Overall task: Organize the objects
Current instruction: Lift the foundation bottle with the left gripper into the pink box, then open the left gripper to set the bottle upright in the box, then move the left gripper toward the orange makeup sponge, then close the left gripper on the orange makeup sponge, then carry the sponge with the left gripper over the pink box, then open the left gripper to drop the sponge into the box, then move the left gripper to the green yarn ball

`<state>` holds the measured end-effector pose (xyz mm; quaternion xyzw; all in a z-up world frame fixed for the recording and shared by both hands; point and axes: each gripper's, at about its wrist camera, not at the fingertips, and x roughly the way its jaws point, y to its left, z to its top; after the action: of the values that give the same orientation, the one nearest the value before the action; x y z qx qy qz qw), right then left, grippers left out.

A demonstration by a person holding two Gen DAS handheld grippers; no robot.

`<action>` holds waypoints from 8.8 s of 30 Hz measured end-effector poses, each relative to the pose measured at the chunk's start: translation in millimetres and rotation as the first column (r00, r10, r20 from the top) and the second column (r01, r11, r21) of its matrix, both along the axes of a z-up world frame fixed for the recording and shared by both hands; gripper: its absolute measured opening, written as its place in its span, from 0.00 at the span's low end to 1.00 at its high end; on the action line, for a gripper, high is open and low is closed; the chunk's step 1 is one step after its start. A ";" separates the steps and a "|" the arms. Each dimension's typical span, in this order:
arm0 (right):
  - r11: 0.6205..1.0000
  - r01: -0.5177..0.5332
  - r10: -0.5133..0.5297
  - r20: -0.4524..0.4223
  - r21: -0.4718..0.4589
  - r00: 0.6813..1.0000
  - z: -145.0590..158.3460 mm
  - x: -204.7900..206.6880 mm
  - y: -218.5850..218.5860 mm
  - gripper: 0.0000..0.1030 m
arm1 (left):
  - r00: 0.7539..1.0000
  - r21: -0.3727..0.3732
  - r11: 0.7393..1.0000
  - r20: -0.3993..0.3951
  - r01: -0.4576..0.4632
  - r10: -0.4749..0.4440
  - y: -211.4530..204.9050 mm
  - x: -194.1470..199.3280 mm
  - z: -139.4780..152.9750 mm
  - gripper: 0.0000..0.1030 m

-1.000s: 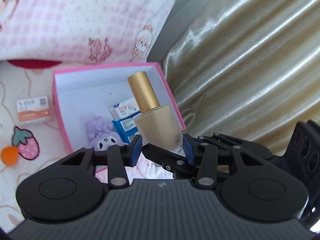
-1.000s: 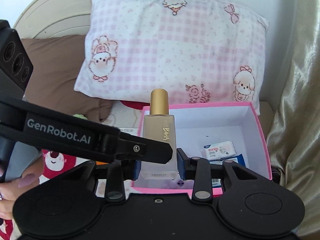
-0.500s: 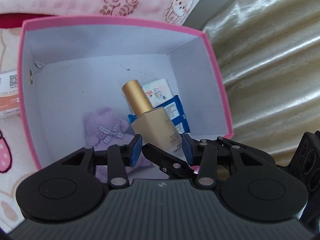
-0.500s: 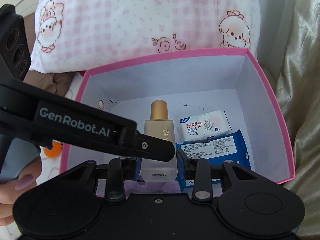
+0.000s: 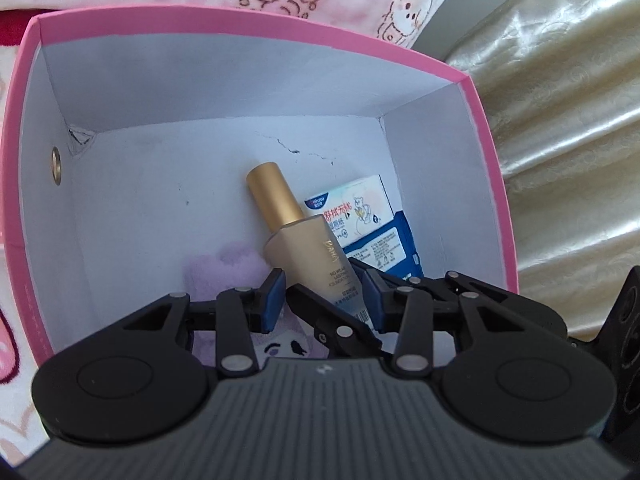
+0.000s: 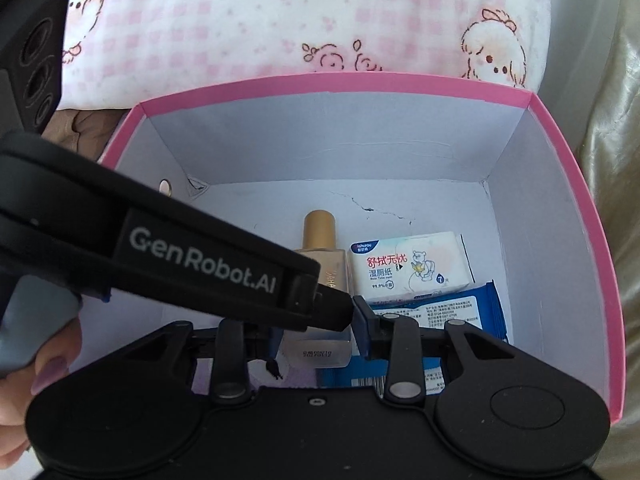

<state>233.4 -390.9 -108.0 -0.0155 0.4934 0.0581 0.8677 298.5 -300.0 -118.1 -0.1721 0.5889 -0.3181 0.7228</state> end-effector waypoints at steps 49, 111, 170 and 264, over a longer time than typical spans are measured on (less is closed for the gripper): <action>0.996 -0.089 0.085 0.254 0.004 0.963 177.4 -167.2 81.8 0.70 | 0.941 0.168 0.983 0.316 0.070 -0.121 166.4 -140.9 194.5 0.53; 0.959 -0.283 0.267 0.282 0.015 0.921 -74.4 -62.1 232.7 0.84 | 0.944 0.100 0.995 0.329 -0.017 -0.017 277.1 -52.3 -21.8 0.72; 0.972 -0.225 0.236 0.282 -0.071 0.930 5.9 -160.3 239.1 0.51 | 0.959 0.099 0.995 0.282 0.010 -0.038 254.5 -148.3 46.1 0.31; 0.986 -0.143 0.120 0.225 0.089 0.967 162.7 -127.1 96.6 0.65 | 0.928 0.142 0.987 0.353 0.070 -0.117 200.0 -115.4 179.3 0.57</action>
<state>106.3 -294.3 54.7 -0.0092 0.3889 0.1394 0.9106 183.2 -100.0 61.2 -0.0365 0.4731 -0.3402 0.8118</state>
